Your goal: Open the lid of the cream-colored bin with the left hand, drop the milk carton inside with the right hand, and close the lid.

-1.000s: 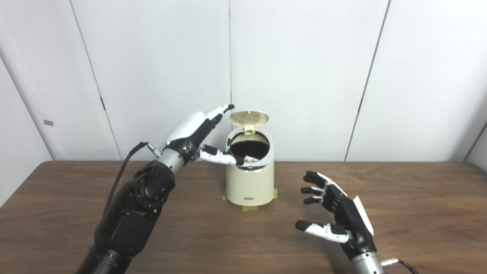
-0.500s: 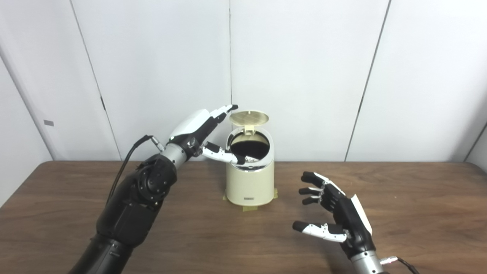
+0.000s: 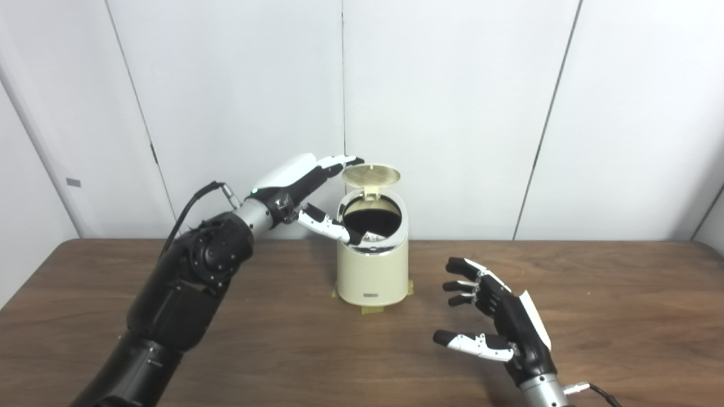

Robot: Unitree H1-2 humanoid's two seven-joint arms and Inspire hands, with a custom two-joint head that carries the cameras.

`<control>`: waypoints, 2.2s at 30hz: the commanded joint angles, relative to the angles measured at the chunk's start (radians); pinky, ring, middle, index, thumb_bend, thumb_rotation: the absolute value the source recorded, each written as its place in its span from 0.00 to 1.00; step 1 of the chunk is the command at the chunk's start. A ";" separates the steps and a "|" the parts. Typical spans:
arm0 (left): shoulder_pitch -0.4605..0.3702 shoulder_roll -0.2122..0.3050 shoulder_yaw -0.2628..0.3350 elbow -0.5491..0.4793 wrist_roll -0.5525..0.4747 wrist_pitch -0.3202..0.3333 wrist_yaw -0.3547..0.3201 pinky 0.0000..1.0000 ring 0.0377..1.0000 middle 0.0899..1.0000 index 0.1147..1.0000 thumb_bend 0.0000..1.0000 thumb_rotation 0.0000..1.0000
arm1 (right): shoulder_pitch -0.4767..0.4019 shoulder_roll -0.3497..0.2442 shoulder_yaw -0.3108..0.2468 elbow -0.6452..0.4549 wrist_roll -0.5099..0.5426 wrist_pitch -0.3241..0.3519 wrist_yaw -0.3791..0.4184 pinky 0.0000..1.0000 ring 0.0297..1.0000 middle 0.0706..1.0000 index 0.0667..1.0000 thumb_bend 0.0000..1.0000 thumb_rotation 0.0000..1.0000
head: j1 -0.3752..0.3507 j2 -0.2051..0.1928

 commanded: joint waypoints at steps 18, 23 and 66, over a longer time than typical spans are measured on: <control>-0.062 0.117 -0.058 -0.131 0.142 -0.090 -0.051 1.00 1.00 0.94 0.94 0.90 0.29 | -0.032 0.014 -0.007 -0.037 0.003 0.006 -0.015 0.60 0.72 0.80 0.77 0.72 0.23 | -0.005 0.008; -0.046 0.116 -0.061 -0.129 0.159 -0.116 -0.052 1.00 1.00 0.93 0.93 0.91 0.28 | -0.031 0.016 -0.006 -0.043 -0.002 0.009 -0.016 0.60 0.72 0.80 0.77 0.72 0.23 | -0.010 0.013; 0.019 0.101 -0.108 -0.167 0.263 -0.190 -0.094 1.00 1.00 0.91 0.92 0.91 0.30 | -0.027 0.033 -0.005 -0.080 -0.002 0.057 -0.017 0.59 0.72 0.80 0.78 0.76 0.28 | -0.029 0.043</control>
